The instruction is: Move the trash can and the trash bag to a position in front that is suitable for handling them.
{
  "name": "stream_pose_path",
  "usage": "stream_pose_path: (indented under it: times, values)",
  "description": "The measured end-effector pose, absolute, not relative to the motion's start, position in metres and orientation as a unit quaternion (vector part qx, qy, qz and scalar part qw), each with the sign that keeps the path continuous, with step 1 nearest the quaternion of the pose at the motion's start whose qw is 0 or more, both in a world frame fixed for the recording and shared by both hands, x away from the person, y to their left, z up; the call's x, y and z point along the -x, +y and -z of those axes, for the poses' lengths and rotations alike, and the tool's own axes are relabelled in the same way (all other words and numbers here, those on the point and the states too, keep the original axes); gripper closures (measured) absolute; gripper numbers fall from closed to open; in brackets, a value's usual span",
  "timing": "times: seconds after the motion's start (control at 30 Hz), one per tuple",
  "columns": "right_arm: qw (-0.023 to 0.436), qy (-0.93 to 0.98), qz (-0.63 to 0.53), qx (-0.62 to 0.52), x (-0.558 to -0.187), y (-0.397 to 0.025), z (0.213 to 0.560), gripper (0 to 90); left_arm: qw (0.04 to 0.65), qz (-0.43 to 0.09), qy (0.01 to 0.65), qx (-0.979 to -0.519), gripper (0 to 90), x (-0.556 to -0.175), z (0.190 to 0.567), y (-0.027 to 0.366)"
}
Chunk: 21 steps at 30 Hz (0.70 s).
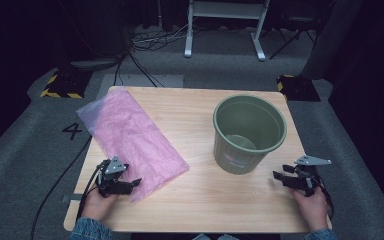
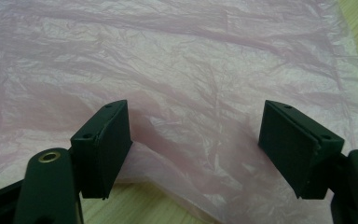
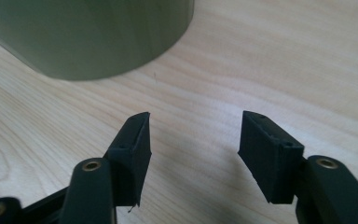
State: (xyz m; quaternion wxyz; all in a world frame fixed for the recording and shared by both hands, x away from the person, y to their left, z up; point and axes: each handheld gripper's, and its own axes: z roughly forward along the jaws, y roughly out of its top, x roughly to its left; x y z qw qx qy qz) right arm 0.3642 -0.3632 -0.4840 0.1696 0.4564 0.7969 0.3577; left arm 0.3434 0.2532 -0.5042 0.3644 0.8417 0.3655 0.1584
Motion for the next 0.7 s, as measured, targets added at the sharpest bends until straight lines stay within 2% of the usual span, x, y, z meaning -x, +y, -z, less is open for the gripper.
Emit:
stream_pose_path:
  times: [0.03, 0.13, 0.23, 0.4, 0.57, 0.6, 0.7]
  values:
    - [0.178, 0.793, -0.368, -0.452, -0.362, -0.364, 0.474, 43.1, 0.361, -0.183, 0.38, -0.832, 26.9, -0.34, 0.502, 0.256]
    - [0.185, 0.79, -0.374, -0.449, -0.362, -0.366, 0.464, 42.2, 0.379, -0.194, 0.396, -0.813, 24.1, -0.337, 0.497, 0.263]
    - [0.195, 0.789, -0.38, -0.442, -0.362, -0.367, 0.451, 40.5, 0.401, -0.202, 0.419, -0.789, 24.5, -0.329, 0.491, 0.271]
    - [0.206, 0.792, -0.387, -0.426, -0.364, -0.366, 0.429, 40.4, 0.398, -0.2, 0.445, -0.777, 24.5, -0.322, 0.49, 0.276]
    - [0.226, 0.794, -0.392, -0.406, -0.366, -0.363, 0.401, 40.6, 0.394, -0.205, 0.462, -0.767, 25.6, -0.327, 0.477, 0.264]
    - [0.231, 0.792, -0.398, -0.401, -0.369, -0.362, 0.387, 40.5, 0.39, -0.205, 0.463, -0.77, 25.7, -0.33, 0.476, 0.259]
    - [0.234, 0.79, -0.406, -0.397, -0.371, -0.362, 0.374, 40.6, 0.369, -0.199, 0.453, -0.787, 26.5, -0.341, 0.474, 0.239]
